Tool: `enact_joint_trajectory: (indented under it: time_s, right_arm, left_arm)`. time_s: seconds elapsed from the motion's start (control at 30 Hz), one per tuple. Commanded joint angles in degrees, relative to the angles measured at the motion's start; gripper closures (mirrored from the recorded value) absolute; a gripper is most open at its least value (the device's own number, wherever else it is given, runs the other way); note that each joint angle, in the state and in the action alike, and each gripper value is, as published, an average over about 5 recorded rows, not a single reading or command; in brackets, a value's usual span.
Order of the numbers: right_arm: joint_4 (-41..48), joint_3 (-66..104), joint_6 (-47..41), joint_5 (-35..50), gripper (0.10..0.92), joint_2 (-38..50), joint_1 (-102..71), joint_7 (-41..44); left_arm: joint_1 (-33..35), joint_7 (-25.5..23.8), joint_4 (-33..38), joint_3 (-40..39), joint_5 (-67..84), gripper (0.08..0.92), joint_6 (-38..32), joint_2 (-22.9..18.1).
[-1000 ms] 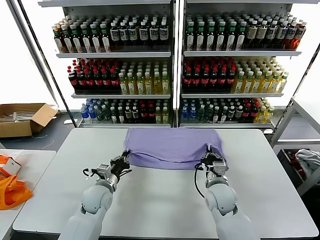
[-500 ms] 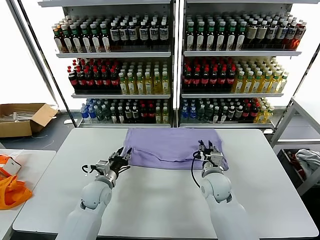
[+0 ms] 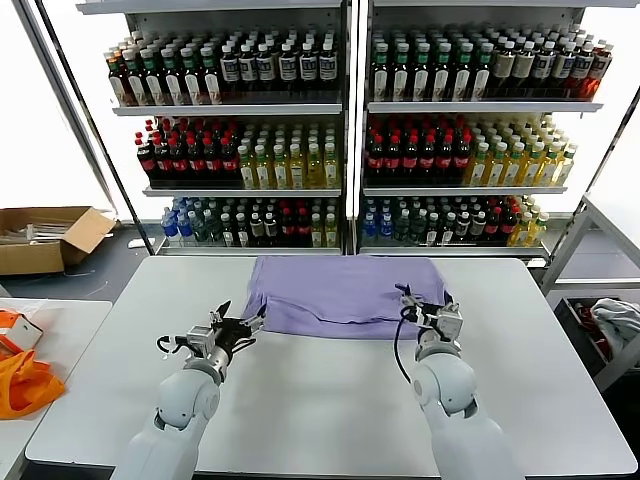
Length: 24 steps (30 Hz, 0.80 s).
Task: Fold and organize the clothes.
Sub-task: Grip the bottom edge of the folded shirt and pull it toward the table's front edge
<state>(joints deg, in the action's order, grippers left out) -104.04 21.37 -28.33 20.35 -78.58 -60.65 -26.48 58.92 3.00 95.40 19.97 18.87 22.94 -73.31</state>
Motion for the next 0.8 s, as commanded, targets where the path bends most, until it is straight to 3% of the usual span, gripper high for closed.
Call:
enact_joint_trajectory:
  time_s: [0.03,0.8]
  right_arm:
    - [-4.3,2.7,-1.3,-0.3,0.202,1.0,-6.1,-0.5]
    - [1.8,3.1,-3.4,0.1,0.203,1.0,-4.0,-0.9]
  left_arm:
    - [1.0,0.3,1.4,0.1,-0.2,0.177,0.6,0.1]
    - [0.3,0.2,-0.8,-0.6,-0.9,0.177,2.3,1.1]
